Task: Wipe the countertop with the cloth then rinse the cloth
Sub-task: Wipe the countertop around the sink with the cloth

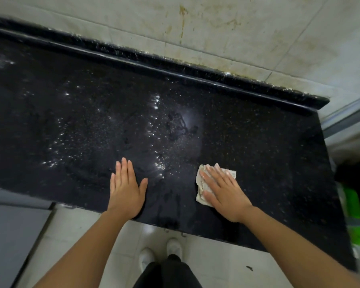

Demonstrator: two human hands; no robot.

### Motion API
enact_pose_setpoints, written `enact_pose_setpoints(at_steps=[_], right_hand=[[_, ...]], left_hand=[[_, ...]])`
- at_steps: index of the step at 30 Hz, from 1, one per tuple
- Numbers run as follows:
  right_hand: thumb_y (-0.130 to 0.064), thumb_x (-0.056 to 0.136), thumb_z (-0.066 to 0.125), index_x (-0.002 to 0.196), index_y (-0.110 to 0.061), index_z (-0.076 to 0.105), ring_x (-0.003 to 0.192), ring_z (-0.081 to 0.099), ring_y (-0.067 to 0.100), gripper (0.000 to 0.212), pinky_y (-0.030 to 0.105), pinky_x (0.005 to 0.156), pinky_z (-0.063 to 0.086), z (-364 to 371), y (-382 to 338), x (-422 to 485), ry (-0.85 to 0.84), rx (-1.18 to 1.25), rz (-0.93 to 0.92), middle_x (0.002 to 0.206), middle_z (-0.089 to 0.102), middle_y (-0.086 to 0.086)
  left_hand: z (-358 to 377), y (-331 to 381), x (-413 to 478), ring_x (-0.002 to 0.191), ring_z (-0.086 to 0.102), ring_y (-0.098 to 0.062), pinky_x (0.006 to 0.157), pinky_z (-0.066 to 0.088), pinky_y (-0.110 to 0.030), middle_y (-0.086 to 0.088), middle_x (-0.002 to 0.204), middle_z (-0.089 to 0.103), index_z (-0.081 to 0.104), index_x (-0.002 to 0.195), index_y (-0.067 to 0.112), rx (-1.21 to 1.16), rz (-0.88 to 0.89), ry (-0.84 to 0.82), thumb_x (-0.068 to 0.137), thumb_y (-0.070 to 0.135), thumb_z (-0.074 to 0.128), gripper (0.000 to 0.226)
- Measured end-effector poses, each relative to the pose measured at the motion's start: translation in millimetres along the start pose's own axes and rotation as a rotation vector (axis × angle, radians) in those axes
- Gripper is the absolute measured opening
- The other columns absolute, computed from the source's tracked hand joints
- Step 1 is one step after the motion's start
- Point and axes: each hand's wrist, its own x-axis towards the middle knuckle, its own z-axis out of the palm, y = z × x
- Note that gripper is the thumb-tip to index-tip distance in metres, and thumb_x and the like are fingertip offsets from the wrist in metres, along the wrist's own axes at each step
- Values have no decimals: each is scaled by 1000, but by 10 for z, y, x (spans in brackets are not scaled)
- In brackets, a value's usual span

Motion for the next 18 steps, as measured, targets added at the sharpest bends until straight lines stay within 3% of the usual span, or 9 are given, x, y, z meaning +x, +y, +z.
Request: enact_pose_setpoints(at_steps=[2,5,10,18], right_hand=[[-66,89,-2,152,-33,-12,142,-29,8,72,33,118,-14,-70,68,151,29,12,17,157,-23,-15],[-57,95,7,152,-31,-9,144,-25,10,65,28,114,-18,-171,180,464,93,52,89,159,-18,-11],[-51,100,12,154,-27,-4,146,-21,16,61,34,116,-13,-391,339,1054,135,110,236,161,-15,-5],[-45,103,9,154,-22,-8,146,-22,21,59,37,117,-14,-362,156,1151,167,182,327,161,-17,2]], left_hand=[[6,-1,7,141,-26,-16,114,-14,-36,-7,157,-21,-14,149,7,25,-6,-18,99,48,19,73],[5,5,25,136,-31,-14,113,-17,-35,-6,155,-25,-17,148,7,53,-21,-45,98,48,17,73],[43,-1,52,134,-35,-12,112,-19,-33,-1,148,-34,-20,146,9,86,-45,-42,97,49,15,72],[65,-10,63,139,-30,-14,113,-16,-34,-4,156,-25,-16,148,9,85,-53,-39,98,49,17,72]])
